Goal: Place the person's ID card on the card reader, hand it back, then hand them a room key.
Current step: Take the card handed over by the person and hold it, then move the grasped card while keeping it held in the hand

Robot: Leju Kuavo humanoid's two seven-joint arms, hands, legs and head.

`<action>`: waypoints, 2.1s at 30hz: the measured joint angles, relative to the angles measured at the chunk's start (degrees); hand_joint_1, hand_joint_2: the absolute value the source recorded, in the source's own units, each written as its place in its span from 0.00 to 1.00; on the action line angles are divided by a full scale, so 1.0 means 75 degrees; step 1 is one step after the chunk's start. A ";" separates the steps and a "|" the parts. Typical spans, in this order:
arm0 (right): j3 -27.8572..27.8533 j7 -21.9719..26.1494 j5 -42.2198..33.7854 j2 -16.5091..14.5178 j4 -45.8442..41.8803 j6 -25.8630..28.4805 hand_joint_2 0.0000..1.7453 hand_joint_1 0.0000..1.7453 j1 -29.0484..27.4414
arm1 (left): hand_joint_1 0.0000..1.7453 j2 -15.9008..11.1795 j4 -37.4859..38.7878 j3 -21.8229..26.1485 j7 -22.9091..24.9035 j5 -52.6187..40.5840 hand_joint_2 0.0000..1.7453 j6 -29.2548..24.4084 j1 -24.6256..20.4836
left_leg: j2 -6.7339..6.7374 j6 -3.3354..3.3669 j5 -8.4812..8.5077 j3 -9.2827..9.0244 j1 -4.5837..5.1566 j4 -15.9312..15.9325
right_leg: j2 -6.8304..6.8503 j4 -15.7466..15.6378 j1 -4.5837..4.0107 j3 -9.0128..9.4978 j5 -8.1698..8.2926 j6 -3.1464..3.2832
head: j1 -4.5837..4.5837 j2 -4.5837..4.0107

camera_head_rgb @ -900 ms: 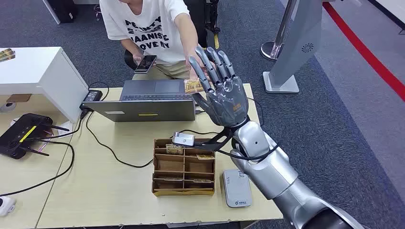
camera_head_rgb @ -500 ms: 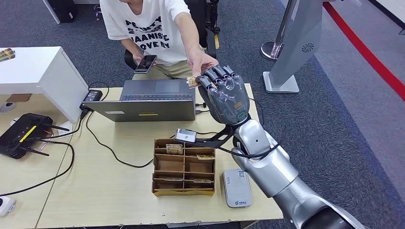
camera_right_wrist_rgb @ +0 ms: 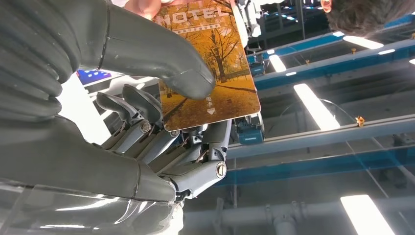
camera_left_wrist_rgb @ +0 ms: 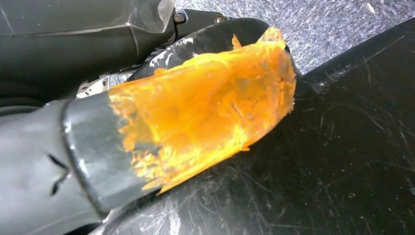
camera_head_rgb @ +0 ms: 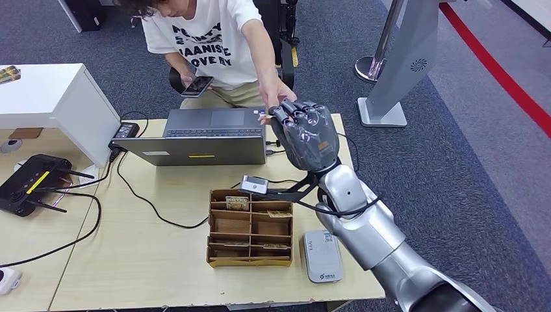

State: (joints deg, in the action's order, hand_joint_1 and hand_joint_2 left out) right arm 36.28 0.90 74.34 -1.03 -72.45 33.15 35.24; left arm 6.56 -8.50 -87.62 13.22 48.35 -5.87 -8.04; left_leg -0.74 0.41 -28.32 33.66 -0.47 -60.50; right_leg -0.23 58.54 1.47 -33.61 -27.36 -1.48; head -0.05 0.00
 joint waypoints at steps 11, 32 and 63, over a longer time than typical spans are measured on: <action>-0.0224 0.0832 -0.4172 -0.0308 -0.0911 -0.1105 1.00 1.00 -0.0885 | 0.00 0.0009 0.0000 0.0001 -0.0044 0.0348 0.00 -0.0128 0.0010 | 0.0000 -0.0002 -0.0002 0.0003 -0.0001 0.0000 | 0.0000 0.0000 -0.0001 -0.0003 -0.0003 0.0001 | 0.0000 0.0000; -0.0949 0.1970 -1.1171 0.1100 -0.3974 -0.3206 1.00 1.00 -0.4258 | 0.00 0.0043 0.0000 0.0246 -0.0307 0.1165 0.00 -0.0639 0.0158 | -0.0003 0.0014 -0.0019 0.0010 0.0000 0.0000 | 0.0011 -0.0022 -0.0001 0.0000 -0.0010 -0.0007 | -0.0001 0.0000; -0.0359 0.1286 -1.0591 0.2640 -0.2922 -0.3563 1.00 1.00 -0.5109 | 0.00 0.0073 0.0000 0.0443 -0.0257 0.1024 0.00 -0.0769 0.0220 | 0.0011 0.0006 -0.0033 0.0001 -0.0002 0.0000 | -0.0002 -0.0017 -0.0002 0.0002 -0.0011 -0.0007 | -0.0001 0.0000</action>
State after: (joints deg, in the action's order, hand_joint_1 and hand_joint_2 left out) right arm 33.59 10.54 -5.09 18.76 -94.36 6.43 -3.08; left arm 7.10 -8.50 -84.30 11.30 56.03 -11.64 -6.39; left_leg -0.65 0.46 -28.57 33.67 -0.49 -60.50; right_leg -0.24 58.42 1.46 -33.59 -27.43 -1.53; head -0.05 0.00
